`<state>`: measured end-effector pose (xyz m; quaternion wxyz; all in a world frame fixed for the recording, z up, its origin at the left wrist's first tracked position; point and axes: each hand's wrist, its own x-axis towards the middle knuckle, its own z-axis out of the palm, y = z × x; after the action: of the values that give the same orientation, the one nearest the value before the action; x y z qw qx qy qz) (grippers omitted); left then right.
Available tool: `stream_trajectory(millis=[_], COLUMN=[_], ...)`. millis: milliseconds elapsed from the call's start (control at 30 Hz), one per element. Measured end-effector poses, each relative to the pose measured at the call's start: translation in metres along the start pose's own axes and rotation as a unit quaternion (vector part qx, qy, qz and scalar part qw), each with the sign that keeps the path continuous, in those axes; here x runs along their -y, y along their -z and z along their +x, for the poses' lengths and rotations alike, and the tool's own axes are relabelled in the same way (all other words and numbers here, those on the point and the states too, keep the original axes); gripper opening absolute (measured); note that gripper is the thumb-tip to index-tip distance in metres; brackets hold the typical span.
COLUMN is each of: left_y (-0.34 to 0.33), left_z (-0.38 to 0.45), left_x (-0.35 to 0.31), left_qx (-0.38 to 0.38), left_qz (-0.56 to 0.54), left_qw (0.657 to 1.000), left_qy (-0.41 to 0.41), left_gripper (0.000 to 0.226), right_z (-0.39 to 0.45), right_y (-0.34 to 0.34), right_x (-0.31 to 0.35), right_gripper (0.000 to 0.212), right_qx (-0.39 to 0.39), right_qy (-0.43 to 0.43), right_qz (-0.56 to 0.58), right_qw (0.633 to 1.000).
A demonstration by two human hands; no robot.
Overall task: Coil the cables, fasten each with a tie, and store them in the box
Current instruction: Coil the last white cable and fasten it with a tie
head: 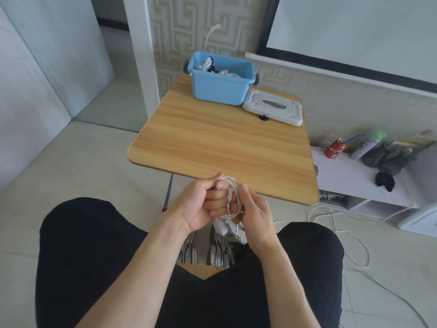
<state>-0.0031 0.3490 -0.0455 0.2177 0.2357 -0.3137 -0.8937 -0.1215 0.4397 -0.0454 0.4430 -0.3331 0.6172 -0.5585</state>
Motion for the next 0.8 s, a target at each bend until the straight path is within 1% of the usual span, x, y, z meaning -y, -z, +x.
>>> stream_trajectory(millis=[100, 200, 233, 300, 367, 467, 533, 633, 733, 800], left_y=[0.000, 0.001, 0.002, 0.005, 0.008, 0.015, 0.021, 0.026, 0.026, 0.026], left_z=[0.002, 0.002, 0.002, 0.001, -0.001, -0.008, -0.011, -0.011, -0.004, 0.001], left_x=[0.001, -0.001, -0.004, -0.010, -0.016, -0.026, -0.032, -0.035, -0.031, -0.024], left_qx=[-0.024, -0.030, -0.036, -0.065, -0.108, -0.167, -0.191, -0.211, -0.243, -0.263], left_qz=[-0.036, -0.111, -0.141, -0.187, -0.204, -0.227, -0.252, -0.253, -0.201, -0.120], left_qw=[0.999, 0.992, 0.988, 0.977, 0.967, 0.945, 0.928, 0.914, 0.911, 0.917], left_qy=[-0.024, -0.045, -0.053, -0.078, -0.109, -0.163, -0.198, -0.237, -0.265, -0.274], left_gripper=[0.042, 0.047, 0.047, 0.045, 0.046, 0.046, 0.039, 0.031, 0.028, 0.028], right_z=[0.002, 0.003, 0.003, 0.003, 0.002, 0.002, 0.003, 0.002, -0.002, -0.005], right_y=[0.002, 0.005, 0.006, 0.009, 0.012, 0.018, 0.020, 0.014, 0.003, -0.004], right_x=[0.000, -0.003, -0.005, -0.010, -0.014, -0.013, -0.013, -0.018, -0.022, -0.018], right_gripper=[0.042, 0.047, 0.045, 0.035, 0.028, 0.035, 0.037, 0.030, 0.021, 0.017], right_qx=[0.015, 0.011, 0.005, 0.001, -0.008, -0.019, 0.005, 0.088, 0.163, 0.190], right_qy=[0.023, 0.035, 0.033, 0.025, 0.017, -0.006, -0.027, -0.065, -0.092, -0.091], right_qz=[-0.033, -0.121, -0.151, -0.181, -0.193, -0.216, -0.245, -0.300, -0.346, -0.363], right_qw=[0.999, 0.992, 0.988, 0.983, 0.981, 0.976, 0.969, 0.948, 0.919, 0.908])
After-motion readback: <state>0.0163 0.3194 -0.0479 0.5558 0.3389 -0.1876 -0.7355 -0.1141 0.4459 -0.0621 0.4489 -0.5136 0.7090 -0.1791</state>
